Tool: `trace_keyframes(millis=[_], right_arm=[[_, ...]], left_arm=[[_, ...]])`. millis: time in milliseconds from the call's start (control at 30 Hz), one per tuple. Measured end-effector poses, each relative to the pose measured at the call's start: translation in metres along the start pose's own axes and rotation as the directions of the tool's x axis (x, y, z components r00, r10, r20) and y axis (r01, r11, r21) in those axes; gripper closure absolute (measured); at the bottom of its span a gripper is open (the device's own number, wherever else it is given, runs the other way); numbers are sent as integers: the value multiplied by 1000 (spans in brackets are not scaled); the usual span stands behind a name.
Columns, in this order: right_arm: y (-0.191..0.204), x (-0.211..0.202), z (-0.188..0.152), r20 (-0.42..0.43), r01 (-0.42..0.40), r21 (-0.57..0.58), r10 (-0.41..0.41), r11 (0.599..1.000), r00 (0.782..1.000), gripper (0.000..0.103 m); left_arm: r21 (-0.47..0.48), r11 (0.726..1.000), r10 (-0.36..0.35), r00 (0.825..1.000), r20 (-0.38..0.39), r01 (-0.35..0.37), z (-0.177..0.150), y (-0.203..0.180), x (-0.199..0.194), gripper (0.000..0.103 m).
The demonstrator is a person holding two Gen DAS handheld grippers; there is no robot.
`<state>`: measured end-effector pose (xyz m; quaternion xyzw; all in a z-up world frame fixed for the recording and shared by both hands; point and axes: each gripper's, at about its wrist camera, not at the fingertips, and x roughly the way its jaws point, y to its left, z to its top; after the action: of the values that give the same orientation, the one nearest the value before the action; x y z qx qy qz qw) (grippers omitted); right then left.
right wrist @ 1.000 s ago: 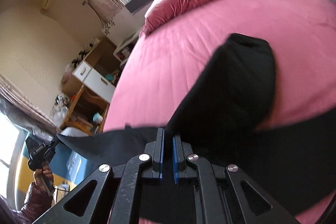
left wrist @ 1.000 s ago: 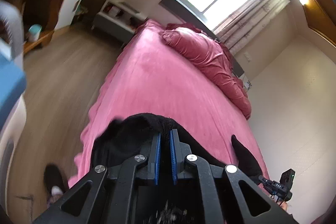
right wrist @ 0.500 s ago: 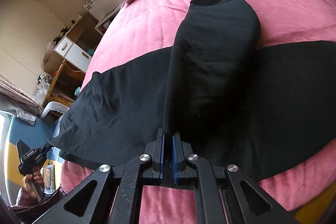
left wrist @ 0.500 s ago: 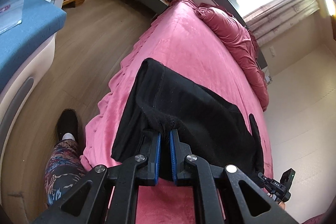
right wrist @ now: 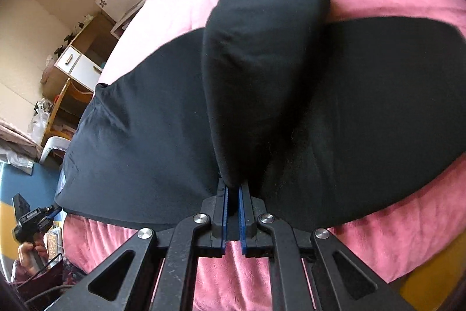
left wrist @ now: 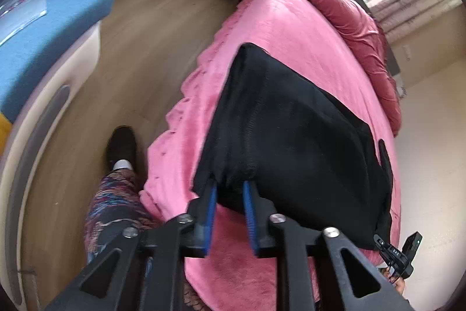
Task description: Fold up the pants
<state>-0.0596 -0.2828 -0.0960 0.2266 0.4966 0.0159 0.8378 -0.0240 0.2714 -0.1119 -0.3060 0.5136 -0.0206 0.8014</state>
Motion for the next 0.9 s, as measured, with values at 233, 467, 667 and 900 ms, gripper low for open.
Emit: trace_keyframes(millis=[233, 467, 667, 900], right_arm=[[9, 7, 3, -4, 12, -28, -12, 1000, 1000, 97], [21, 9, 4, -14, 44, -66, -45, 997, 999, 96], [31, -6, 18, -8, 73, -111, -75, 991, 997, 72], [48, -25, 85, 114, 138, -157, -121, 978, 986, 61]], left_arm=[[53, 990, 116, 977, 179, -127, 8, -17, -49, 80], [346, 935, 20, 987, 161, -75, -2, -112, -12, 77], [494, 869, -53, 998, 14, 40, -29, -181, 47, 77], [583, 805, -78, 993, -87, 114, -58, -218, 73, 77]])
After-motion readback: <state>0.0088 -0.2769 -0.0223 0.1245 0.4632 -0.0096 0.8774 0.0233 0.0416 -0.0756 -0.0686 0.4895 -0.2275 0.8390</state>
